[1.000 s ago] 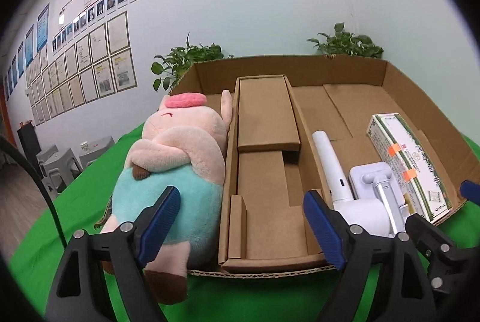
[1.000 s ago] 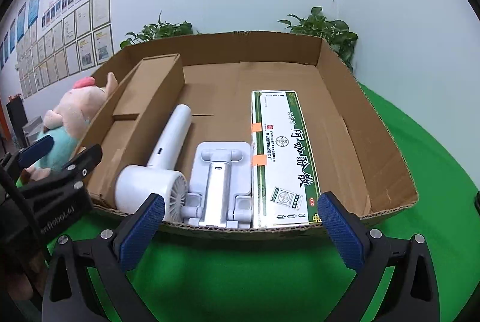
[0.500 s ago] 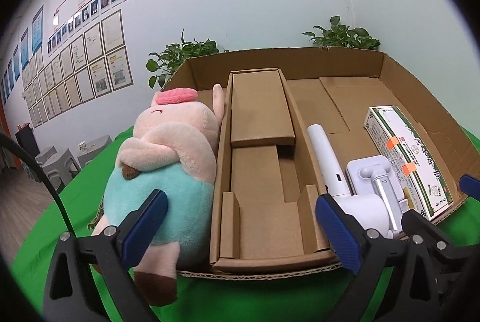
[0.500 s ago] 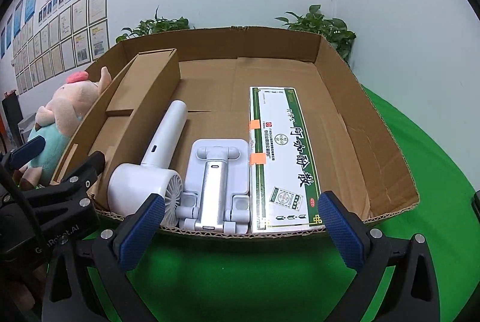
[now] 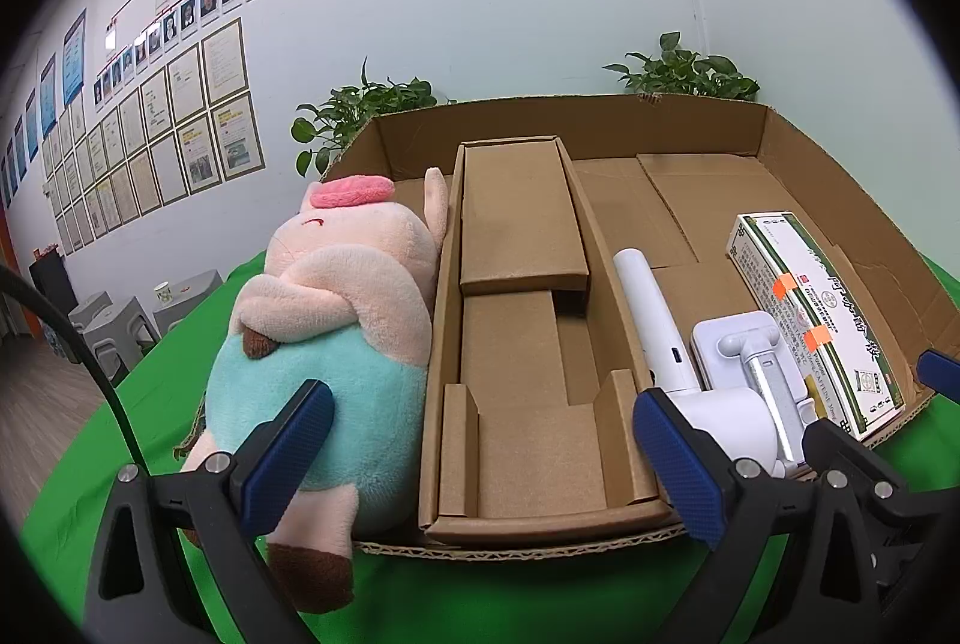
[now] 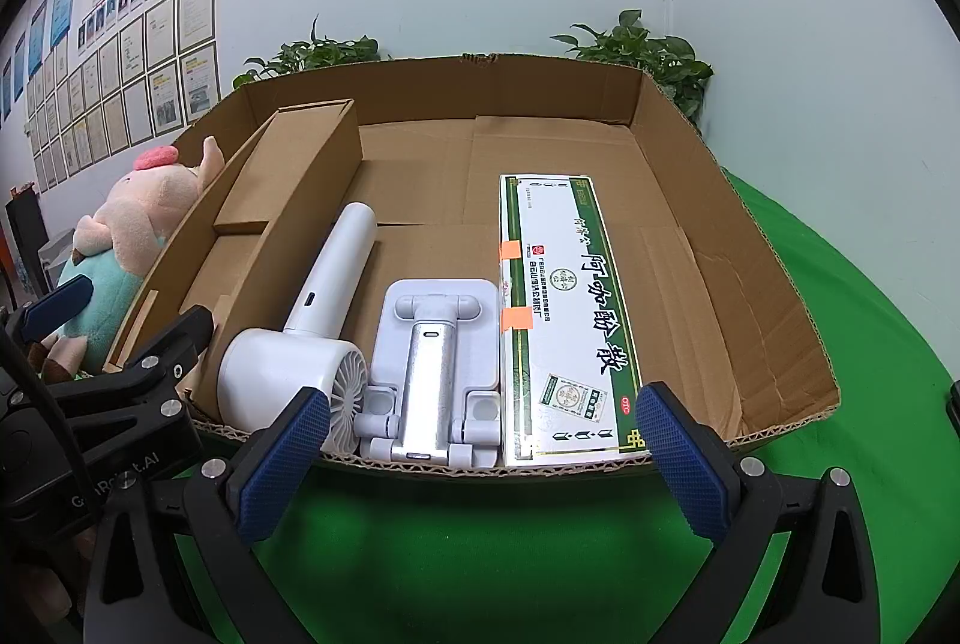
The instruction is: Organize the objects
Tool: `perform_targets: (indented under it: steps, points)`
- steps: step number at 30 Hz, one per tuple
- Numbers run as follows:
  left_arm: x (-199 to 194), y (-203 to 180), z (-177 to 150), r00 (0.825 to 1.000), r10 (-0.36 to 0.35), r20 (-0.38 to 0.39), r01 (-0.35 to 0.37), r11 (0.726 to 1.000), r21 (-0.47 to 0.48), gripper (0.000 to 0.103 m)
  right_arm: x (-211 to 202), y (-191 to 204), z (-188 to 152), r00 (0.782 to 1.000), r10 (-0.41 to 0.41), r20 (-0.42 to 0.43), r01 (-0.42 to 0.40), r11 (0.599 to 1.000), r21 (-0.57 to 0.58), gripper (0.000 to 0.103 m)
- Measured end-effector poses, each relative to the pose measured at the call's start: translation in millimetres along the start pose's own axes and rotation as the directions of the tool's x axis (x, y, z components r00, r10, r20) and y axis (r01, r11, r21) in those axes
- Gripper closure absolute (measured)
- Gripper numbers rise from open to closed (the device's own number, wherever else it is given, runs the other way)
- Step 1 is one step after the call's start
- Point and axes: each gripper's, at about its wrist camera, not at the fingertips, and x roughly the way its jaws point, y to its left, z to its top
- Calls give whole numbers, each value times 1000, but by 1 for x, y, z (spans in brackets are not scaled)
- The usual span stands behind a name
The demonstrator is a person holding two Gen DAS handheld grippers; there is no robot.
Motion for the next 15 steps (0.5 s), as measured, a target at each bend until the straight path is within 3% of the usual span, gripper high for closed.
perform_targets:
  steps: [15]
  points:
    - [0,0,0,1000,-1,1,1,1000,-4,3,2,0,1,1000,-1,0,1,1000,0,0]
